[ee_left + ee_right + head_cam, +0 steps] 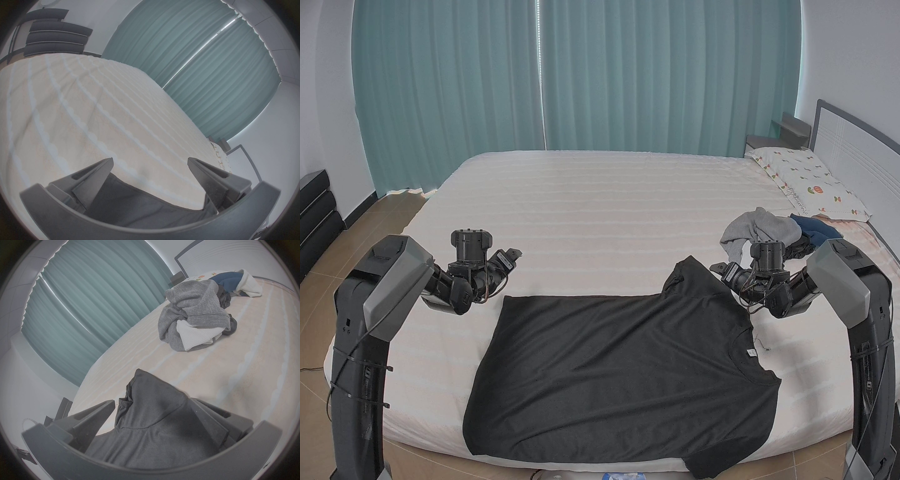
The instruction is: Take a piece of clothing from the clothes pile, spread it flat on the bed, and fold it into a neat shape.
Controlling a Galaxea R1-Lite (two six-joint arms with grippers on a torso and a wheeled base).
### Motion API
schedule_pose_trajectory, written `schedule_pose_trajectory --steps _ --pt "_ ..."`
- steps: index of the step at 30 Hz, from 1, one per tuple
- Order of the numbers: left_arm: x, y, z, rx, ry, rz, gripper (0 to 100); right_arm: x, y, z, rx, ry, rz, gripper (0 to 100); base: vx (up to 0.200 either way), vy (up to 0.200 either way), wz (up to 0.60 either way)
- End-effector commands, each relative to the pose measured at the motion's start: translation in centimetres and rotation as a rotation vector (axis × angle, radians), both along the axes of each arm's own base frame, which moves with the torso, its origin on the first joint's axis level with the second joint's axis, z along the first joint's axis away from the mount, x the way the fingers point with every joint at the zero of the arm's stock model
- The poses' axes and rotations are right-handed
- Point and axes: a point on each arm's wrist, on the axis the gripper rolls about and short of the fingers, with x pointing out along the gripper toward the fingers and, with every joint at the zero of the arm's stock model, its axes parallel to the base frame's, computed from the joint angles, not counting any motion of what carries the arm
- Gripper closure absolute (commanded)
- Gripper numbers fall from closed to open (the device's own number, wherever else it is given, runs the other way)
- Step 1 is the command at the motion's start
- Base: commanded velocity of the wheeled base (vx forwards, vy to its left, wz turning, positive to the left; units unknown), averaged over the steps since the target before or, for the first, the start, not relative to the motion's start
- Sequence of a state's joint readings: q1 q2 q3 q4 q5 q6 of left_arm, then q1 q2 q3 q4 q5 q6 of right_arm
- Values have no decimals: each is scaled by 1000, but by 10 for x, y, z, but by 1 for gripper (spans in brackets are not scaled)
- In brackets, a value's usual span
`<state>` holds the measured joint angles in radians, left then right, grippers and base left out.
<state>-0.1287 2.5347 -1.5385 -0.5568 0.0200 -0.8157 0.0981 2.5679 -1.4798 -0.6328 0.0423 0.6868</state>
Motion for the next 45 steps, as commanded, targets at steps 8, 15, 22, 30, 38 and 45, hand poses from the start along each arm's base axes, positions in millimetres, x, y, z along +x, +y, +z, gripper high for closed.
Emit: schedule_pose_trajectory --steps 8,15,22,30,38,45 --pt "6 -5 -52 18 101 6 0 -2 -6 0 2 -9 -10 0 0 0 0" --pt "5 -6 -53 22 103 8 0 -1 -6 1 2 -10 -10 0 0 0 0" --pt "2 -8 -57 37 123 -2 100 2 -9 -16 -13 11 -12 0 0 0 0" --pt "5 -6 -51 44 85 42 100 15 -10 -39 -41 15 -15 0 0 0 0" --pt "6 -1 -50 43 51 60 100 21 -9 -47 -51 5 -11 0 0 0 0" --pt "6 -1 -51 42 57 62 100 22 -7 -53 -59 1 -4 100 0 0 0"
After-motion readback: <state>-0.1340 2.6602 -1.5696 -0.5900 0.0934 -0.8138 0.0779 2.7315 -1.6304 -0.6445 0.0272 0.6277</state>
